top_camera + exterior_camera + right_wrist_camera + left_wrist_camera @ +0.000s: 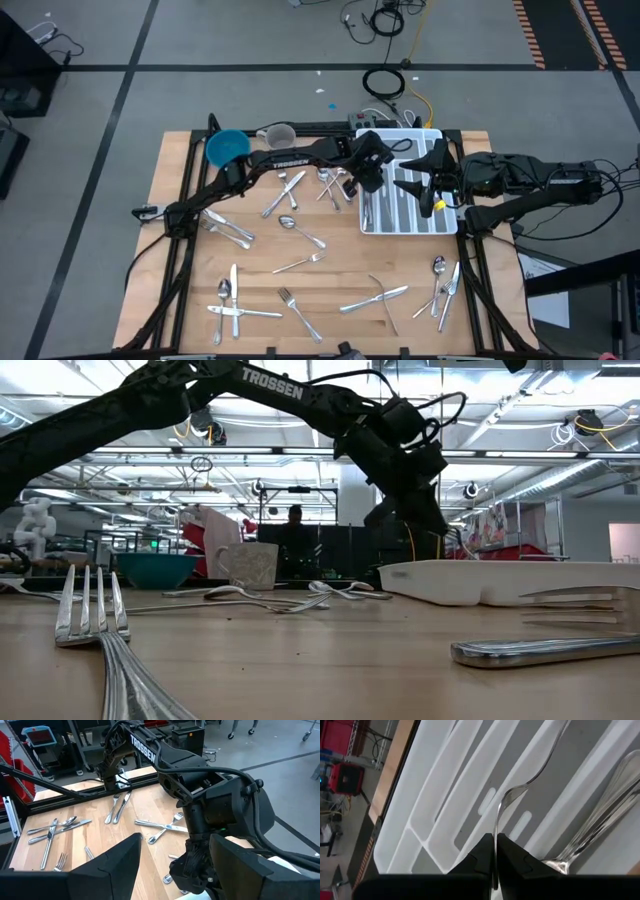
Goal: Sort silverware
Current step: Put the fork in the silverware tray
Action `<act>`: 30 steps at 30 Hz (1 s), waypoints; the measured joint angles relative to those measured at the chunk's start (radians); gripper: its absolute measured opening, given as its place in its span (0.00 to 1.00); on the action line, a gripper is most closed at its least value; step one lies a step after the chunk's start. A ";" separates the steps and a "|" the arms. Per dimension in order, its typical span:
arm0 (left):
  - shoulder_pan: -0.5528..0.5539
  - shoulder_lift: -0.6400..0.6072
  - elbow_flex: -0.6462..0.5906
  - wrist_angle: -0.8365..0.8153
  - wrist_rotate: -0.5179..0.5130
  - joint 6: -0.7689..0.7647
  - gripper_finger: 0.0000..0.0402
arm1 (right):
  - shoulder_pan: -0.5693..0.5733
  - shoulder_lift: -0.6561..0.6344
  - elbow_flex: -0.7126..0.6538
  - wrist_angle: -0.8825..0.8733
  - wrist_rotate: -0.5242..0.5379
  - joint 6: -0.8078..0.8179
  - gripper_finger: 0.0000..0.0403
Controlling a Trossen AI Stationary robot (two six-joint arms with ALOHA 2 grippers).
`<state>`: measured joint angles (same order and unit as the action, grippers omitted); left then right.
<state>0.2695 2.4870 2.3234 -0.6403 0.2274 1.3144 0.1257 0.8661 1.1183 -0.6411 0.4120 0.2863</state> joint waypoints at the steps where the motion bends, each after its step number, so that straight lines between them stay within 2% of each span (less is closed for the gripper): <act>1: 0.000 0.000 0.000 0.000 -0.006 0.000 0.05 | 0.000 0.000 0.000 0.000 -0.003 0.000 0.57; 21: -0.022 0.000 0.000 -0.026 -0.127 -0.053 0.05 | 0.000 0.000 0.000 0.000 -0.024 -0.007 0.57; 30: -0.036 -0.001 -0.001 0.088 -0.170 -0.028 0.05 | 0.000 0.000 0.000 0.001 -0.015 -0.015 0.61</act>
<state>0.2339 2.4857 2.3226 -0.5527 0.0579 1.2868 0.1257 0.8661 1.1183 -0.6403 0.3973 0.2714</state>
